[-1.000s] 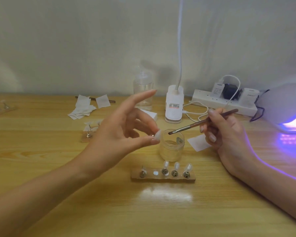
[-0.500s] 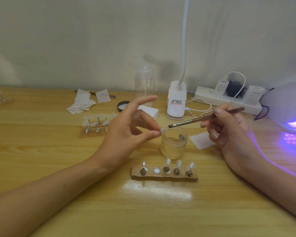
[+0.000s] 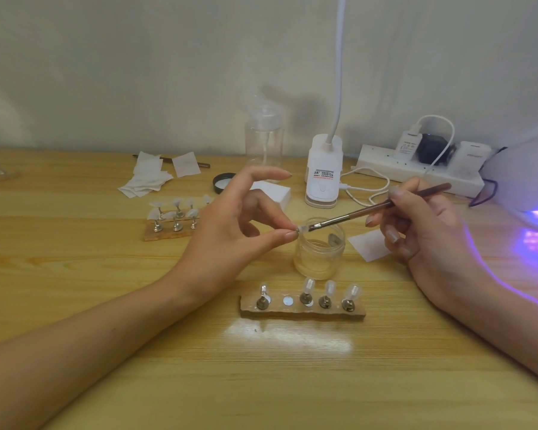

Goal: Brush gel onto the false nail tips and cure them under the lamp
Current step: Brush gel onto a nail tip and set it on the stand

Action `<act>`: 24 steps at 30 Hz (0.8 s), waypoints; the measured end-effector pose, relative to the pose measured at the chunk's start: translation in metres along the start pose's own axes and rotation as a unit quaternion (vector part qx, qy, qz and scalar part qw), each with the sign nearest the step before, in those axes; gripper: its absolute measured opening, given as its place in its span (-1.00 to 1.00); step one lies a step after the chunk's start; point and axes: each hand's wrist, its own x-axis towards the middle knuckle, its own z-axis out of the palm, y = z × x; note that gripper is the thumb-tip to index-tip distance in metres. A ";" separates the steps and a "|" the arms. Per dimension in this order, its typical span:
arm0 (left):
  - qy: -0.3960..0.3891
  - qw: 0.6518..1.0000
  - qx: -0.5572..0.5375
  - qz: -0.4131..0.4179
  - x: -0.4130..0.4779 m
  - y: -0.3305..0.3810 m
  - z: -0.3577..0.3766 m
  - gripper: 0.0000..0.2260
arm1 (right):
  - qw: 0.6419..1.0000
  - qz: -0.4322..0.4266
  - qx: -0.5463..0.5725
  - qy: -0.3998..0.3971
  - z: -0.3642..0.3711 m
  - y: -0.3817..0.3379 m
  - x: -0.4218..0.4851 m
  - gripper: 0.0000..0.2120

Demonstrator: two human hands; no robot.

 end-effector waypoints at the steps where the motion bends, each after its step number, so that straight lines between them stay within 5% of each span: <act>1: 0.000 1.000 0.001 0.001 0.000 0.000 0.000 -0.48 | 1.000 0.001 0.006 0.005 -0.001 0.000 0.000 -0.74; 6: -0.002 1.000 -0.002 0.003 0.000 -0.001 0.000 -0.49 | 0.999 -0.019 -0.004 -0.045 0.003 -0.002 -0.002 -0.81; 24: 0.000 1.000 0.002 -0.008 0.000 0.002 0.000 -0.54 | 0.999 -0.034 0.020 -0.018 0.000 0.000 0.000 -0.81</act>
